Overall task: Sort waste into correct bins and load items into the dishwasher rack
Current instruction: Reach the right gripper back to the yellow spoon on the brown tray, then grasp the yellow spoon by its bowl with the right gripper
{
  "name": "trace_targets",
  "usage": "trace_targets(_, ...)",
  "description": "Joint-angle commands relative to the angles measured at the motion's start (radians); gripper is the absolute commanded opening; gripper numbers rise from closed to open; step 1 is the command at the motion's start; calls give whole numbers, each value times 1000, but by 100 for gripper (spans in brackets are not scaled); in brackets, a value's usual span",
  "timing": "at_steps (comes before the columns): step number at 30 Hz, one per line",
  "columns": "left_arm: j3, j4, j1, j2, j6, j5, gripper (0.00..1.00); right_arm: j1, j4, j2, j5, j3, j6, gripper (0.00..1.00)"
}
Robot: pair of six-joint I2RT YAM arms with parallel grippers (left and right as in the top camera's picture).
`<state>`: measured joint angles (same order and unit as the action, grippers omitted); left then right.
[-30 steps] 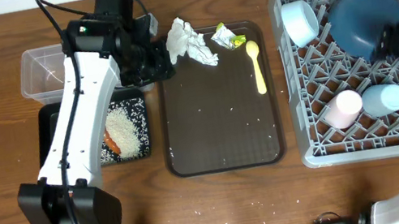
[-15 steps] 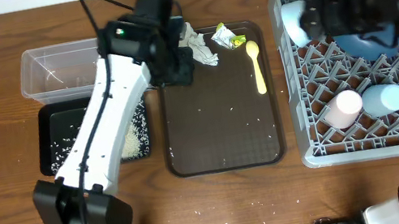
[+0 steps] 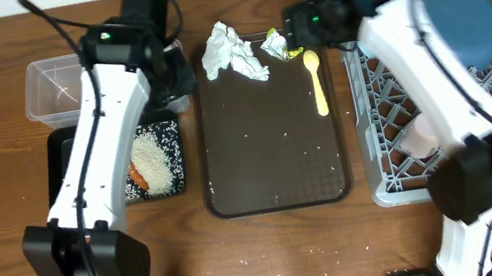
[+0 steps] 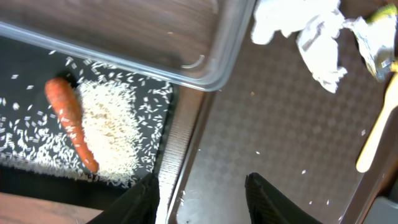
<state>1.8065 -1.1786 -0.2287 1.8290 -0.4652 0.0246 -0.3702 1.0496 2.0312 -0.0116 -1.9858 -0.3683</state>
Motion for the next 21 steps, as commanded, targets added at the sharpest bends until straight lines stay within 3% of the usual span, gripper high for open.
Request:
trace_targets(1, 24, -12, 18, -13, -26, -18, 49, -20, -45, 83, -97, -8, -40, 72)
trace_targets(7, 23, -21, 27, -13, -22, -19, 49, -35, -63, 211, -252, -8, -35, 72)
trace_targets(11, 23, -22, 29, -13, -23, -18, 57, -35, -62, 281, -253, -8, -35, 72)
trace_targets(21, 23, -22, 34, -13, -23, -18, 59, -33, -56, 394, -250, -8, -47, 70)
